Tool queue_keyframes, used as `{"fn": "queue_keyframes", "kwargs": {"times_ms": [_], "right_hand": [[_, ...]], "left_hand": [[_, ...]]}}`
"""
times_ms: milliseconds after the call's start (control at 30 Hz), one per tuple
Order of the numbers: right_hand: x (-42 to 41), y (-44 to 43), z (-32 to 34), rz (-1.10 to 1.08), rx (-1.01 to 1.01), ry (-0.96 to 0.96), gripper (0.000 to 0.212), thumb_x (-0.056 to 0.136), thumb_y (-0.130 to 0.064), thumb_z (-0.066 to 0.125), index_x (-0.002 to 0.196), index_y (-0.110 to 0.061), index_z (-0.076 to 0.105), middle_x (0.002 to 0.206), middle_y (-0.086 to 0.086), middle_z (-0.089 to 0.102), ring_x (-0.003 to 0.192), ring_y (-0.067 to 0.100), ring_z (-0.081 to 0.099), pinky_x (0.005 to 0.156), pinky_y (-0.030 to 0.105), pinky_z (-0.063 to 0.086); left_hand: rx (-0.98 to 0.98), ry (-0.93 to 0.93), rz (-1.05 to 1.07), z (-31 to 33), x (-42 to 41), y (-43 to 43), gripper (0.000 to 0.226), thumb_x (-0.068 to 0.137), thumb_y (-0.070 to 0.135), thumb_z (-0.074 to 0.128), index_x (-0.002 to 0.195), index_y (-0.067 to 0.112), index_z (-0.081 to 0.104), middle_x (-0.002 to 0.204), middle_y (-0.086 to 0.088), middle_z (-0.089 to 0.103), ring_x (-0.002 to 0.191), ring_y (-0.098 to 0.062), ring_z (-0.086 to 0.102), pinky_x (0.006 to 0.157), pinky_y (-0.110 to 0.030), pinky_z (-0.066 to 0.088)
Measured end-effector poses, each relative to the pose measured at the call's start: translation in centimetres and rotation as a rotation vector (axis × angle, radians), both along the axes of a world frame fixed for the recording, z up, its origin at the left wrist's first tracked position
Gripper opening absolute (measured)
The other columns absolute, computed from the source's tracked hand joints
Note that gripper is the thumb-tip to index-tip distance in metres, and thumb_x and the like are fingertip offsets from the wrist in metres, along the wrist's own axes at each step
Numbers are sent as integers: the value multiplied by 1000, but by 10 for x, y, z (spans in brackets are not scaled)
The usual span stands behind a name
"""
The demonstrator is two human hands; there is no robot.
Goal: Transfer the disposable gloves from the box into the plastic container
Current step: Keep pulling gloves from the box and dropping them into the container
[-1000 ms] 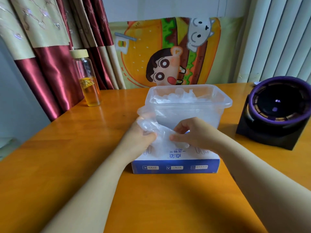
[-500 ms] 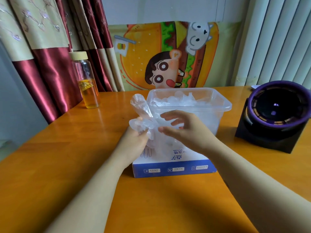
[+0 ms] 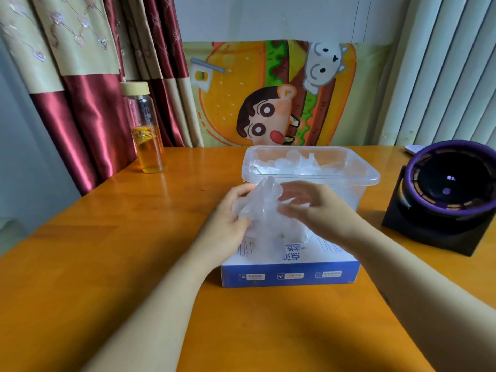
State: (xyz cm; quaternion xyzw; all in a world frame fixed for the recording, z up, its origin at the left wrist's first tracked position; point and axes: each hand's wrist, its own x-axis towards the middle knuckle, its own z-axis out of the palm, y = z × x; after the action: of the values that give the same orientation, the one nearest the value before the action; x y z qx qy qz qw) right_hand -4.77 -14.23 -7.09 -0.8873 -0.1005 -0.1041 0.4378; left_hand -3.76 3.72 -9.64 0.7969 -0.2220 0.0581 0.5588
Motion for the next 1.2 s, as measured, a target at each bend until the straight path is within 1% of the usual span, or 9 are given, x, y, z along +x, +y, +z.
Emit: {"fn": "queue_keyframes", "kwargs": {"times_ms": [67,167,300,467,633,767,900,1100,1200], "right_hand": [[-1,-4,-7,-26,-165,10,30,84,-24,69,113,-20,65,102,-12,62,94,9,58,76,18,44],[1,-6,-9,-91,-180,-46,18,89,-22,64,97,-8,72,88,1,70,77,14,61,67,17,47],[4,-10,-2,-70,-170,-70,35,95,-24,52,89,8,65,86,27,64,81,42,59,70,44,53],[4,-14,18,-101,-189,-82,23,96,-16,49,92,-11,72,75,-10,64,70,0,61,66,13,49],[1,-10,28,-85,-251,-108,15,90,-28,61,102,-21,67,90,-11,65,74,0,60,65,12,48],[1,-5,15,-85,-324,-64,16,87,-24,66,98,-14,72,93,-1,71,75,7,62,72,18,52],[5,-7,15,-178,-210,-141,17,91,-19,60,97,-10,74,84,1,69,68,5,60,62,11,47],[5,-3,27,-221,-194,-228,19,93,-13,55,96,-6,71,83,6,68,71,14,61,67,23,50],[2,-2,37,-230,-176,-288,20,89,4,51,96,0,69,94,11,67,88,23,62,81,35,50]], "left_hand": [[-17,-5,5,-1,2,2,34,98,21,53,126,38,46,114,32,49,105,19,48,79,-1,42],[2,-31,-18,1,0,2,31,99,21,50,128,31,47,113,30,47,102,24,46,76,3,38],[-47,46,-52,3,-3,1,29,95,39,46,124,39,48,112,29,52,100,16,52,71,1,42],[55,2,-69,-2,1,1,27,99,35,42,125,42,49,122,18,59,114,-1,55,86,-12,47],[37,-10,-124,-2,3,1,30,98,40,42,124,34,56,121,14,62,115,-4,56,96,-28,50],[34,2,-143,-4,5,2,36,96,42,44,130,33,52,125,15,60,119,-5,54,96,-26,49],[127,-33,-81,-5,7,1,29,98,36,48,127,31,53,119,14,60,111,-3,55,90,-15,47],[122,33,-38,-5,3,-4,22,99,33,47,119,29,57,97,17,64,84,2,61,65,-13,47],[154,25,-55,-6,2,-8,15,98,33,51,109,37,60,98,17,67,84,3,63,70,-17,53]]}}
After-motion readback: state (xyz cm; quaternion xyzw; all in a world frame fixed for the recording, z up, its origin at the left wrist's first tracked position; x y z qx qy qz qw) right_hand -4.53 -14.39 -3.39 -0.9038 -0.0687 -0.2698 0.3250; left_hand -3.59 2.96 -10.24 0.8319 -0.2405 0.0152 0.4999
